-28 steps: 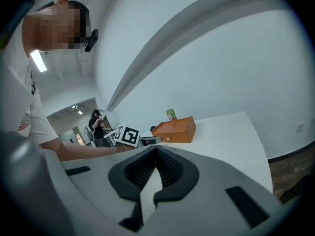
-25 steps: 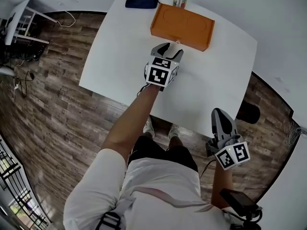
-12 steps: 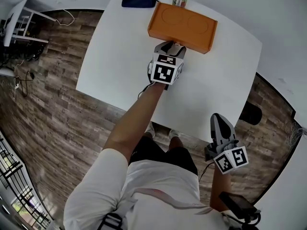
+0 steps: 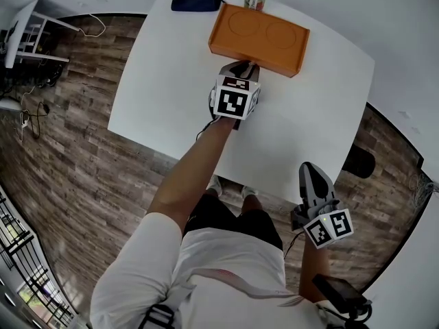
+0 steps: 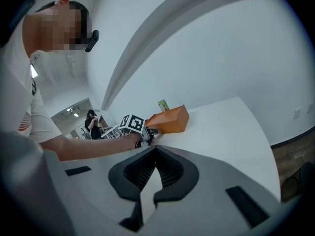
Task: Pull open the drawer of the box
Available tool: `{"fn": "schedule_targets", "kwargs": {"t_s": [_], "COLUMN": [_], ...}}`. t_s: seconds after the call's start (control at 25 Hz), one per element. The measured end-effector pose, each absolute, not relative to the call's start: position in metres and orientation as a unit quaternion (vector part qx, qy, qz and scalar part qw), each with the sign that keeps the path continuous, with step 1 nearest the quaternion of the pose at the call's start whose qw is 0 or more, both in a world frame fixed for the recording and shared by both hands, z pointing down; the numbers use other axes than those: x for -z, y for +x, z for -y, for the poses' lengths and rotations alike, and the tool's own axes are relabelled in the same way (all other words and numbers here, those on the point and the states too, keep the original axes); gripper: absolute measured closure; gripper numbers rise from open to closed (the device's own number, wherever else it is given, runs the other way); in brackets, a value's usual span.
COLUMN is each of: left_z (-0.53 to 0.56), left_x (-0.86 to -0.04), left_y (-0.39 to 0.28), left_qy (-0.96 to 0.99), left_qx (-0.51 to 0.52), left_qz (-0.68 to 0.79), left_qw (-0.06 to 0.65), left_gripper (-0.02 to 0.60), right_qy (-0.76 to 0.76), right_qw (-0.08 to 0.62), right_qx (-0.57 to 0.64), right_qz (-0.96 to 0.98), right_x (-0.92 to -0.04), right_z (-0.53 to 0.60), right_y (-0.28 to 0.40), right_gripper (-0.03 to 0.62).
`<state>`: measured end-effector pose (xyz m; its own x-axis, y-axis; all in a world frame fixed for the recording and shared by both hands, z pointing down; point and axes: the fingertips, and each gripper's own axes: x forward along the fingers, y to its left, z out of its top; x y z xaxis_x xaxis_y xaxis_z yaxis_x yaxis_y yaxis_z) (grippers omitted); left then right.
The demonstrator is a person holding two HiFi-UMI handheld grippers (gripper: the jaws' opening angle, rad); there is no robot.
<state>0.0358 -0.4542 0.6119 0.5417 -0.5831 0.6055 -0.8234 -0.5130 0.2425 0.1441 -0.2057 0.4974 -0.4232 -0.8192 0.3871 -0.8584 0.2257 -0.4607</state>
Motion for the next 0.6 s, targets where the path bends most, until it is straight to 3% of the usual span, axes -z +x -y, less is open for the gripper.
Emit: {"fn": "schedule_targets", "kwargs": {"t_s": [0.6], "left_z": [0.4465], "left_x": [-0.6139], "left_y": [0.0326], "left_qy": [0.831], "left_qx": [-0.237], "left_qz": [0.422], "left_qw": [0.274], "left_gripper": [0.502], "right_qy": [0.531], "right_qw": [0.03], "right_qx": [-0.317], "right_qz": [0.785], "right_x": [-0.499], "right_z": [0.1996], "right_y": [0.1404], "right_gripper": [0.593]}}
